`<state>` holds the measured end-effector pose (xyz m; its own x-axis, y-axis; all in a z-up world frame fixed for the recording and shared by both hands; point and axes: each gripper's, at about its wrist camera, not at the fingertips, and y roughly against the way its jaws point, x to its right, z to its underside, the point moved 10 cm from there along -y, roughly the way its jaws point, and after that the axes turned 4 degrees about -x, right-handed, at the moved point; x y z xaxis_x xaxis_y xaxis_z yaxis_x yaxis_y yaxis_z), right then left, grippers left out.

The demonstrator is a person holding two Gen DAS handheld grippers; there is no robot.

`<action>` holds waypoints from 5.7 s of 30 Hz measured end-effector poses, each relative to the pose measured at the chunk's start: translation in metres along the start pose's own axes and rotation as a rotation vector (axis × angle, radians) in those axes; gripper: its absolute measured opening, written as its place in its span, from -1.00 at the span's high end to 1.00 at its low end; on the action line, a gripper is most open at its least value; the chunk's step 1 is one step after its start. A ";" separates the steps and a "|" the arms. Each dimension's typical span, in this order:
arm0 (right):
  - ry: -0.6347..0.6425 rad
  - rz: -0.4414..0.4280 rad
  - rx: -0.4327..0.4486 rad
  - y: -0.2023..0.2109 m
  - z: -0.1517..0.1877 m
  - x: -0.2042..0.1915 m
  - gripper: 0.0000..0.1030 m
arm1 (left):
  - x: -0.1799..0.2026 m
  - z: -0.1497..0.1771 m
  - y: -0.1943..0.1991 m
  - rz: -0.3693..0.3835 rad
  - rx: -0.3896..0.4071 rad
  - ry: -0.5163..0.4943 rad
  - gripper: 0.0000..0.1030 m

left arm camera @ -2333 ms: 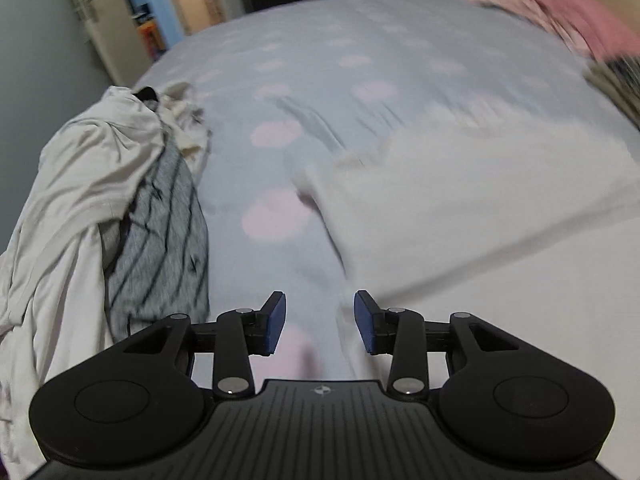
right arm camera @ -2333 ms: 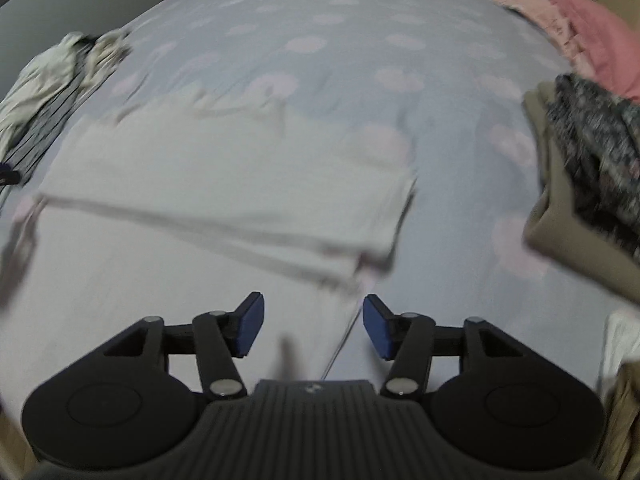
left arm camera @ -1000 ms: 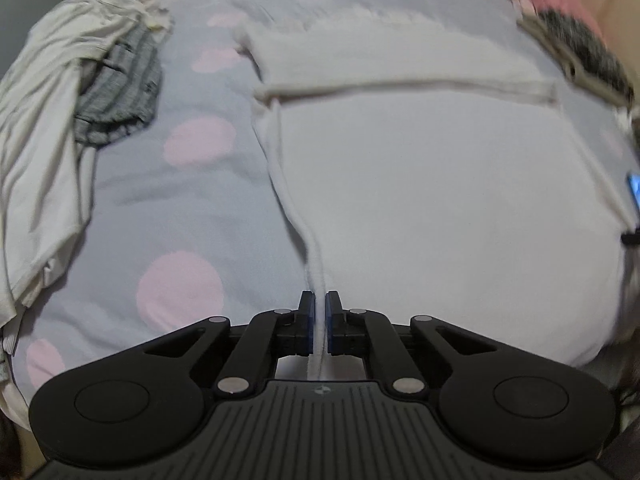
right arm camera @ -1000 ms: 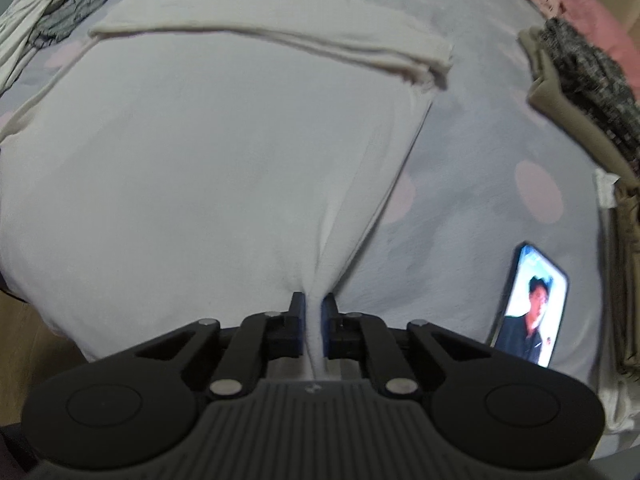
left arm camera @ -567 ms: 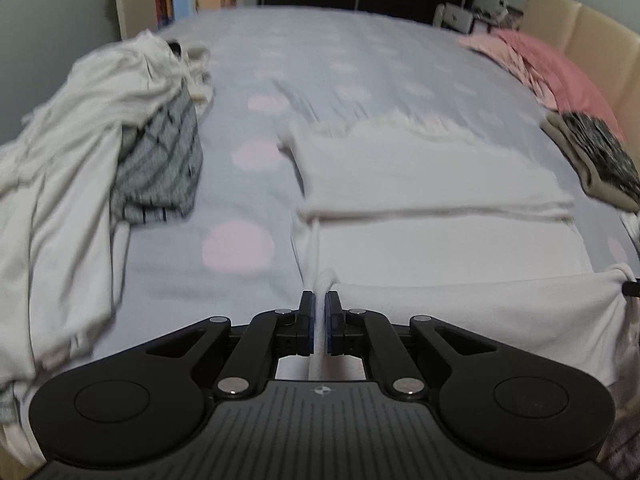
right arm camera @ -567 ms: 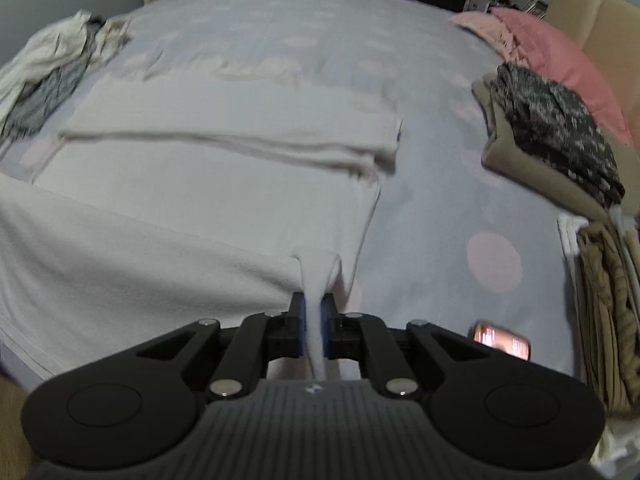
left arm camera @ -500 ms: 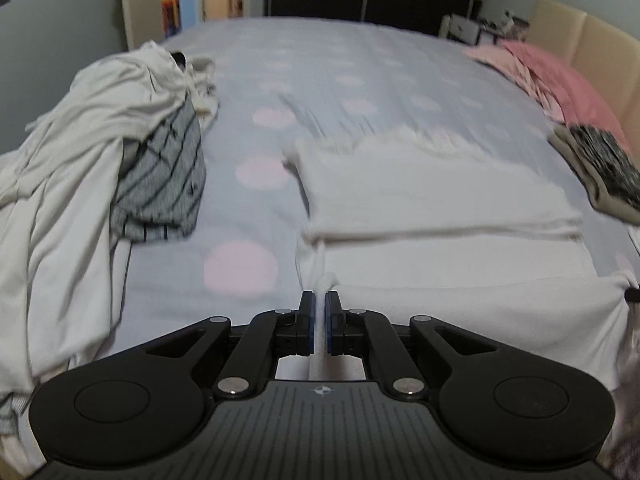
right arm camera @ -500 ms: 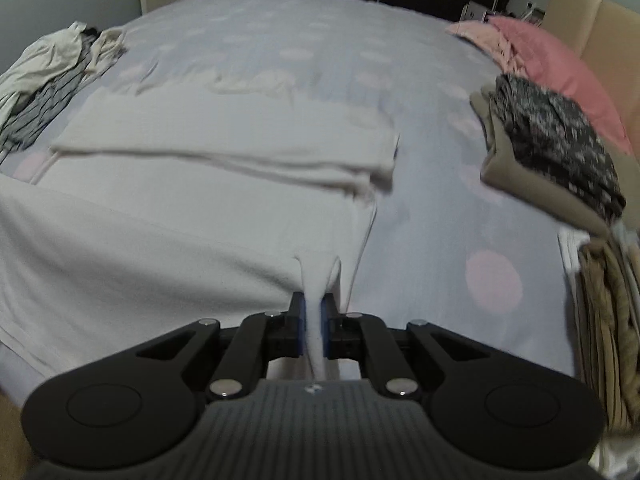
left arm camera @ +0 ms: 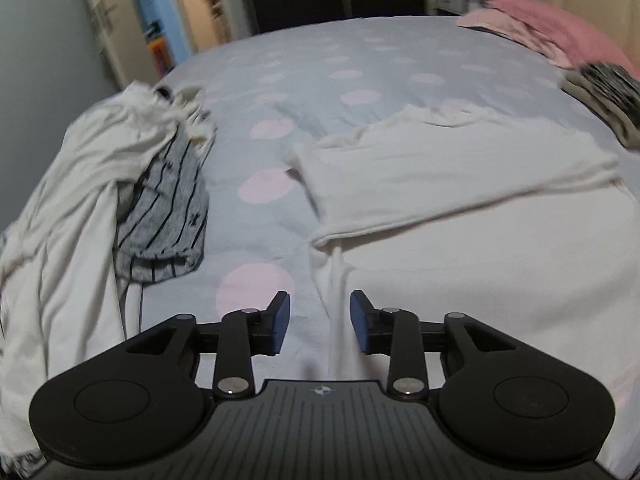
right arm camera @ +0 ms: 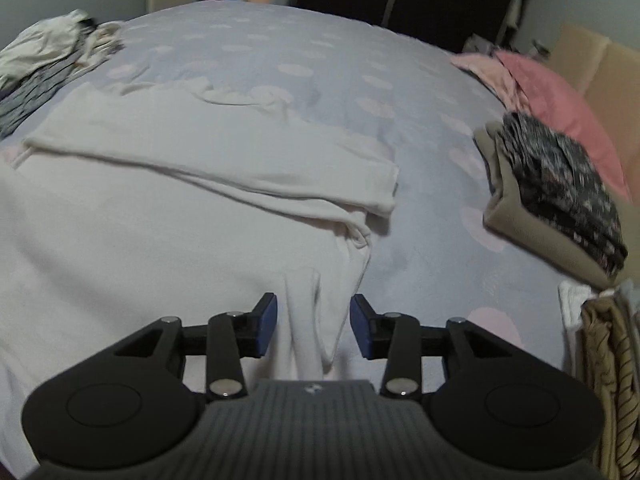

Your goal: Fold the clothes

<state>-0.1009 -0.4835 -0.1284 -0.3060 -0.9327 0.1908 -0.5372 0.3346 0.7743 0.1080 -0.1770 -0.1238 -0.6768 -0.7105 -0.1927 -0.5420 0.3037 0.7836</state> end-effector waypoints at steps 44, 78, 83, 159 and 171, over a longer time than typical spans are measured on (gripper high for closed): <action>1.038 0.320 0.046 0.024 0.116 -0.088 0.03 | 0.094 0.138 -0.016 -0.371 0.005 -1.110 0.37; 0.619 0.445 0.331 0.106 -0.088 -0.009 0.92 | 0.012 -0.114 0.063 -0.183 0.219 -0.344 0.96; 0.581 0.402 0.290 0.070 -0.134 0.007 0.92 | 0.010 -0.140 0.029 -0.191 0.173 -0.346 0.96; -0.507 -0.024 -0.123 -0.060 -0.017 0.034 0.49 | -0.005 -0.008 -0.091 0.042 -0.111 0.333 0.77; -0.545 -0.091 -0.146 -0.017 -0.037 0.048 0.79 | -0.021 -0.042 -0.035 0.065 -0.091 0.296 0.90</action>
<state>-0.0775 -0.5387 -0.1103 -0.6456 -0.7398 -0.1896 -0.4778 0.1976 0.8560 0.1622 -0.1989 -0.1225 -0.5270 -0.8493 0.0299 -0.4465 0.3066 0.8406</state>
